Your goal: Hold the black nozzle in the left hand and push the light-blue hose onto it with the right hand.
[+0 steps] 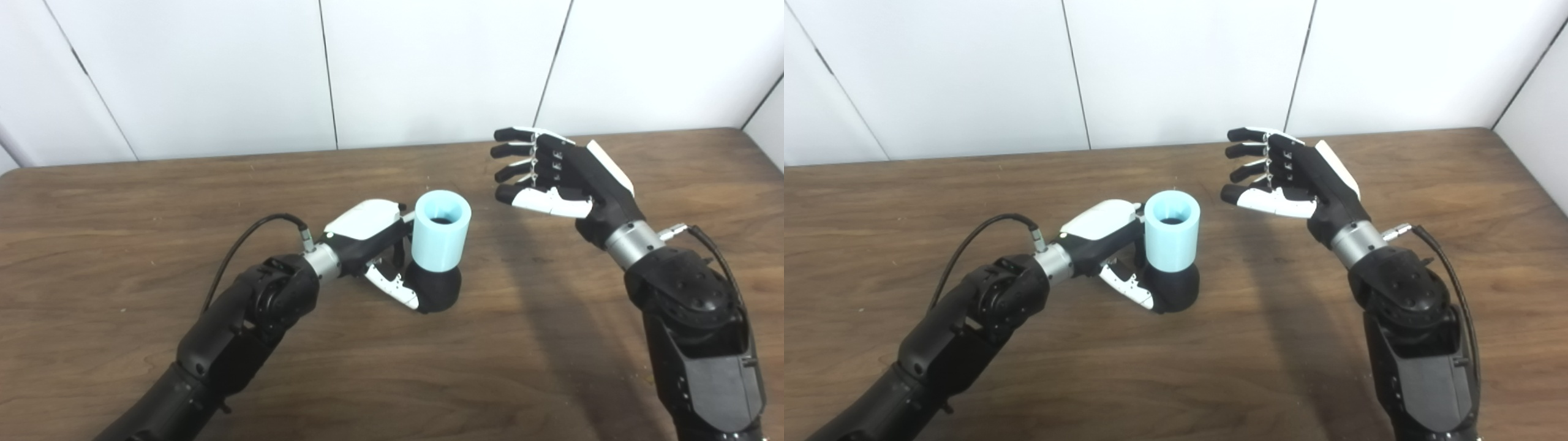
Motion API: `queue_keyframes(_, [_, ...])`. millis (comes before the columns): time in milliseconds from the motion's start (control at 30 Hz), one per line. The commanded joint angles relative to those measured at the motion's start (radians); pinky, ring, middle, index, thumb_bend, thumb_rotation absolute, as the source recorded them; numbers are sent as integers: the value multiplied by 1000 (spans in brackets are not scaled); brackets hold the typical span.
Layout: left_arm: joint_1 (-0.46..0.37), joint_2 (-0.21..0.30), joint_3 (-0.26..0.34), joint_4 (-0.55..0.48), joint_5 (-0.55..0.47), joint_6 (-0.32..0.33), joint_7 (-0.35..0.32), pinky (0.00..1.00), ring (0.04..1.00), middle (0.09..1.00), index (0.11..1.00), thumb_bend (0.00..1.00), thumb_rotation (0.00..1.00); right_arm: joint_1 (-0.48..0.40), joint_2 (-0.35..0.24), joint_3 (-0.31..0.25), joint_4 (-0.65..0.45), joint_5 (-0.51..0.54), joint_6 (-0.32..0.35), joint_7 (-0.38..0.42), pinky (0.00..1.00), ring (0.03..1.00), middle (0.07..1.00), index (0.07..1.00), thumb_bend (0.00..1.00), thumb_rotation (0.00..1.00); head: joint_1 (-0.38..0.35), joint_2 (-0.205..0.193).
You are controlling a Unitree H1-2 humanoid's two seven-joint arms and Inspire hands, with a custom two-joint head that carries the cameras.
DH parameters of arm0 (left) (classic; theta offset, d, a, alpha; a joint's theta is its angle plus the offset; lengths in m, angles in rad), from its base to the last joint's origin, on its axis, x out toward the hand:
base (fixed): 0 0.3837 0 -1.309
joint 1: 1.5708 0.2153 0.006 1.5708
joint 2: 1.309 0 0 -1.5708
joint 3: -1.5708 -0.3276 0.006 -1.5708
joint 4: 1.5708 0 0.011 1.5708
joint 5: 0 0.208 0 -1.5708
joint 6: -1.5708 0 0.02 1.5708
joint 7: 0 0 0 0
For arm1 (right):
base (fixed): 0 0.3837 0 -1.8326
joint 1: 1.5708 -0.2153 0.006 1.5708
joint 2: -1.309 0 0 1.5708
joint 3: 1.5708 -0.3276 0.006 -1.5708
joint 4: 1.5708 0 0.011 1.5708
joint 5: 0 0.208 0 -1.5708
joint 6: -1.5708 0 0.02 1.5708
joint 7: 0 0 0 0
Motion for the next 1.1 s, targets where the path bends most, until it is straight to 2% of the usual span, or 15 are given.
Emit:
queue_keyframes(0, [29,69,24,16,35,72,-43,1000,1000,1000,1000,1000,400,-35,-20,-7,-18,14,-3,-14,486,624,741,768,676,302,-1,0])
queue_keyframes(67, [44,76,60,-10,5,79,-46,1000,1000,1000,1000,1000,372,-32,-21,-9,-15,19,-3,-16,486,624,742,768,671,292,2,0])
queue_keyframes(200, [74,82,141,-61,-65,87,-46,1000,1000,1000,997,1000,241,-25,-23,-12,-9,28,-3,-23,488,626,745,769,645,237,7,-2])
queue_keyframes(267, [84,81,167,-77,-86,89,-43,1000,992,970,962,982,163,-23,-23,-12,-8,32,-4,-26,489,628,746,767,633,216,7,-2])
queue_keyframes(400, [136,55,293,-127,-217,80,1,943,933,911,895,856,38,-14,-14,-21,-5,51,-3,-45,494,626,748,767,605,160,7,-2])
queue_keyframes(467, [178,18,367,-160,-303,81,34,927,926,906,890,801,15,-7,-5,-33,-1,70,-3,-61,504,634,749,766,600,150,8,-3])
queue_keyframes(567, [212,-23,433,-183,-382,84,62,896,916,903,890,737,1,-1,2,-43,6,94,-3,-81,518,652,750,766,600,143,4,-5])
queue_keyframes(600, [220,-39,454,-187,-411,85,73,856,903,896,887,725,0,1,6,-46,8,102,-3,-89,520,660,752,766,600,144,4,-6])
queue_keyframes(800, [266,-137,551,-214,-567,115,130,750,836,845,875,698,27,36,30,-61,13,139,-4,-130,518,670,748,765,623,196,11,-14])
queue_keyframes(1067, [288,-209,608,-228,-708,130,166,709,799,811,840,676,78,89,71,-68,29,152,-53,-156,511,661,737,763,626,200,18,-30])
